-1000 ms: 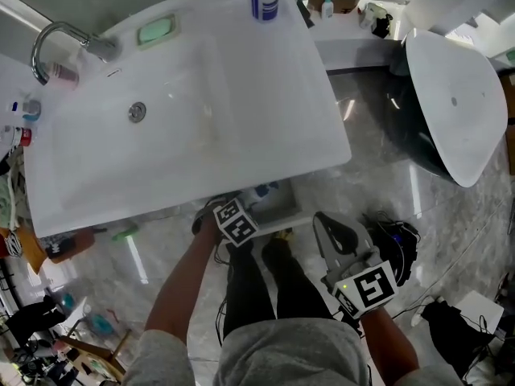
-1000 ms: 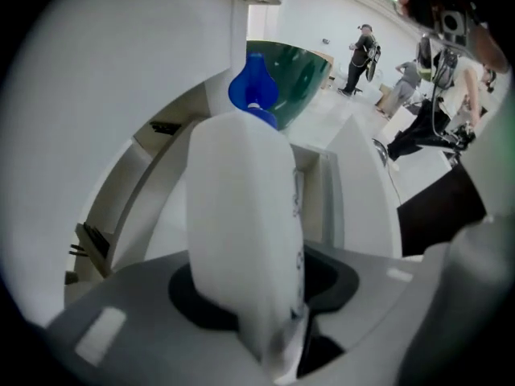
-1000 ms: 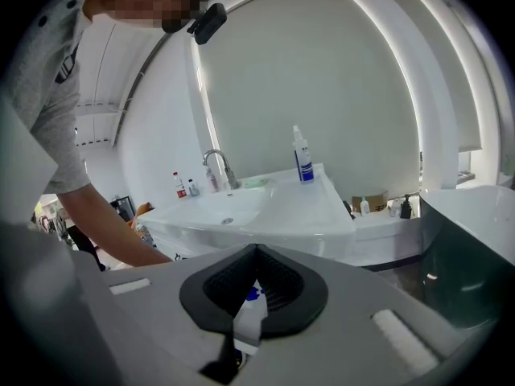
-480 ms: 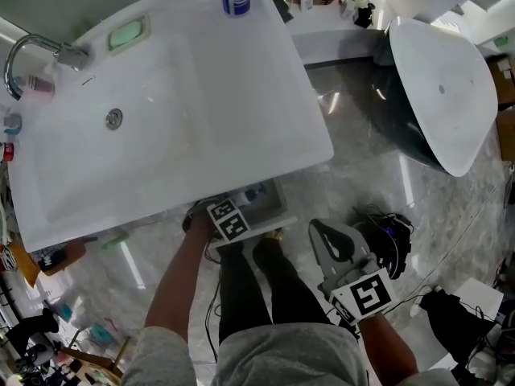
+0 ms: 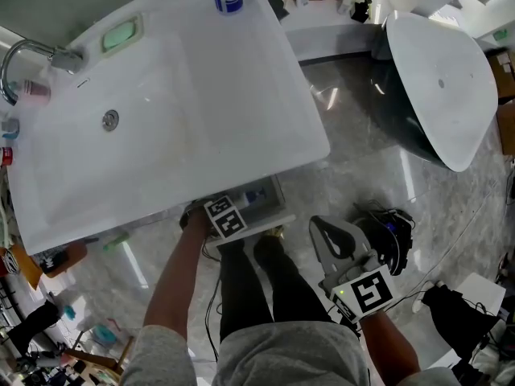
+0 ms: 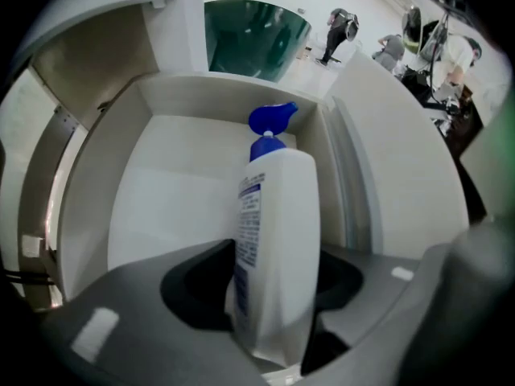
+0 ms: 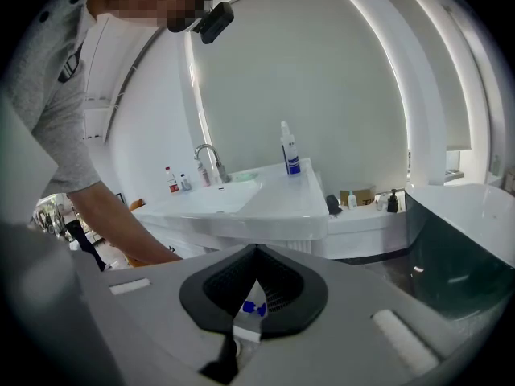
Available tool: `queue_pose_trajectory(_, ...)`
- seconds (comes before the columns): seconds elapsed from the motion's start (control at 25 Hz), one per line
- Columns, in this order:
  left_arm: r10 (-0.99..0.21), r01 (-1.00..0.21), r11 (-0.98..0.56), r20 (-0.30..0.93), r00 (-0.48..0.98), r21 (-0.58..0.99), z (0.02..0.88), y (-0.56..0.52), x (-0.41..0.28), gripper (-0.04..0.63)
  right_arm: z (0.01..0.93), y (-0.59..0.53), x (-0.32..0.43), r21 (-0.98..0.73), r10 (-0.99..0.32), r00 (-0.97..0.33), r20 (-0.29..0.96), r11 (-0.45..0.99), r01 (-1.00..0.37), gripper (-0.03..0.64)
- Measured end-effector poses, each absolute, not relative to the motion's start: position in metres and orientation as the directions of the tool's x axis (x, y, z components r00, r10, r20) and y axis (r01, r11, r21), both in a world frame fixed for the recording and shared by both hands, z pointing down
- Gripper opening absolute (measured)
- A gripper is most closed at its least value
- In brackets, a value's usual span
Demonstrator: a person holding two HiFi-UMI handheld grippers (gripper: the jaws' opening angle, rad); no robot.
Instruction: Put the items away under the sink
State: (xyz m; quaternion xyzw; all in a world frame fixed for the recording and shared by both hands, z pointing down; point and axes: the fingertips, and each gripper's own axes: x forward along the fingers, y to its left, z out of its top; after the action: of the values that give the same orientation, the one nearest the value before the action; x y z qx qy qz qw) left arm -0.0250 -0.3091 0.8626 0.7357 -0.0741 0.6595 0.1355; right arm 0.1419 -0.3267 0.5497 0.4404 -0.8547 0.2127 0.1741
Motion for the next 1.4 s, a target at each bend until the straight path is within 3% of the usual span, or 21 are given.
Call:
queue_pose_trajectory(0.32,0.005,-0.315,-0.947,0.985,0.174,0.060,0.844,-0.322,-0.018,0.242,0.546,-0.331,0.139,-0.210,-0.677,-0.560,0.478,0.531,-0.821,-0.002)
queue_pose_trajectory(0.96,-0.190,-0.595,-0.803,0.933,0.305,0.031,0.754,-0.315,-0.029,0.242,0.503,-0.343,0.121,-0.184,-0.682,-0.605,0.411,0.588,-0.787,-0.001)
queue_pose_trajectory(1.28,-0.388,-0.728,-0.684,0.823,0.415,0.045,0.648,-0.303,-0.019,0.229,0.467,-0.339,0.119,-0.162,-0.691,-0.625,0.364,0.613,-0.773,-0.001)
queue_pose_trajectory(1.4,-0.498,-0.777,-0.628,0.752,0.432,0.031,0.598,-0.306,-0.015,0.193,0.451,-0.339,0.119,-0.148,-0.701,-0.624,0.347,0.616,-0.774,-0.001)
